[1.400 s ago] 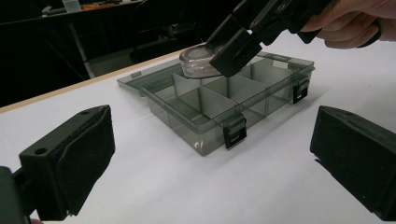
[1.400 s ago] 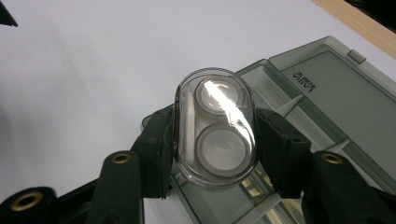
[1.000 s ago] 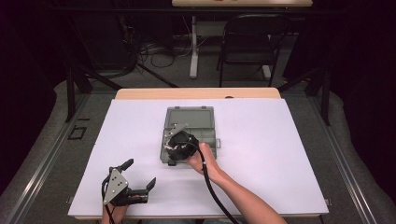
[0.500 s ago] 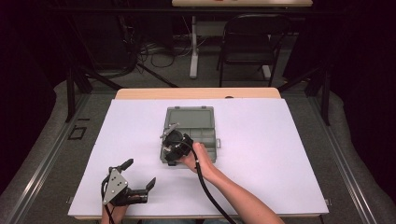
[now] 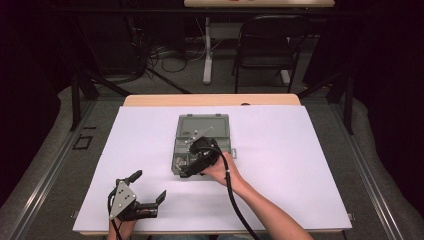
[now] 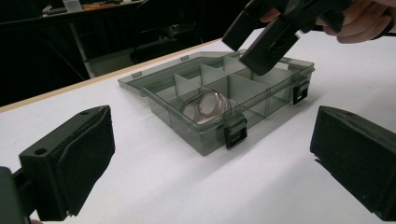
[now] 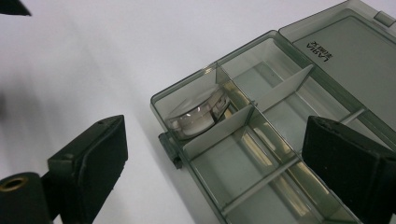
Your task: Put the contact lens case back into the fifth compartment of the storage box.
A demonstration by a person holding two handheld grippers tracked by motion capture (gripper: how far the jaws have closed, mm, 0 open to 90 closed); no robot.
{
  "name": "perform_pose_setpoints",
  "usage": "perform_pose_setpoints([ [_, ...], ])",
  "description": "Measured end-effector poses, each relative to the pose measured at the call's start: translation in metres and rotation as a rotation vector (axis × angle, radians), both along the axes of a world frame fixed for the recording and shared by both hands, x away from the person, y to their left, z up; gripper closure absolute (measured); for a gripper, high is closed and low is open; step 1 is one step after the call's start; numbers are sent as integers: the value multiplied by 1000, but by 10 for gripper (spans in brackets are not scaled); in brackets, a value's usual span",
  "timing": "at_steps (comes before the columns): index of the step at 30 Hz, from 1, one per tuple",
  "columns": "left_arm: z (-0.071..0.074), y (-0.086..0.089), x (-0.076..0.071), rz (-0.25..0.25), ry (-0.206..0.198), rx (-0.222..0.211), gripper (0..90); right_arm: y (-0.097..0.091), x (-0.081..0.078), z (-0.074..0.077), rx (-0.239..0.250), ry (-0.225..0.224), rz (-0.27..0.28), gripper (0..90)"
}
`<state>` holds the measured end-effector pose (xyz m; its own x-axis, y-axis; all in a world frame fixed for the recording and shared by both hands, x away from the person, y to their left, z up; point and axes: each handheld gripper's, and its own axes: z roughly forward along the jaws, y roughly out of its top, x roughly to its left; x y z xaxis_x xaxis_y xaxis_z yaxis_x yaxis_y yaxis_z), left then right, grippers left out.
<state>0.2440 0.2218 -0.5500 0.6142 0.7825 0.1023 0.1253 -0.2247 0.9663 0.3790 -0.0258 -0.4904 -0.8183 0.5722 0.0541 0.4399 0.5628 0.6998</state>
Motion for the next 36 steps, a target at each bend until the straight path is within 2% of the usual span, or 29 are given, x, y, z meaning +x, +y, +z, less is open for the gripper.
perform_pose_setpoints([
  [5, 0, -1, 0, -3, 0, 5, 1, -15, -3, 5, 34, 8, 11, 45],
  [19, 0, -1, 0, -1, 1, 6, 1, -58, -15, 12, 81, -18, 4, 27],
  [36, 0, -1, 0, -2, 6, 11, 1, -108, -32, 6, 68, -41, -34, 28],
])
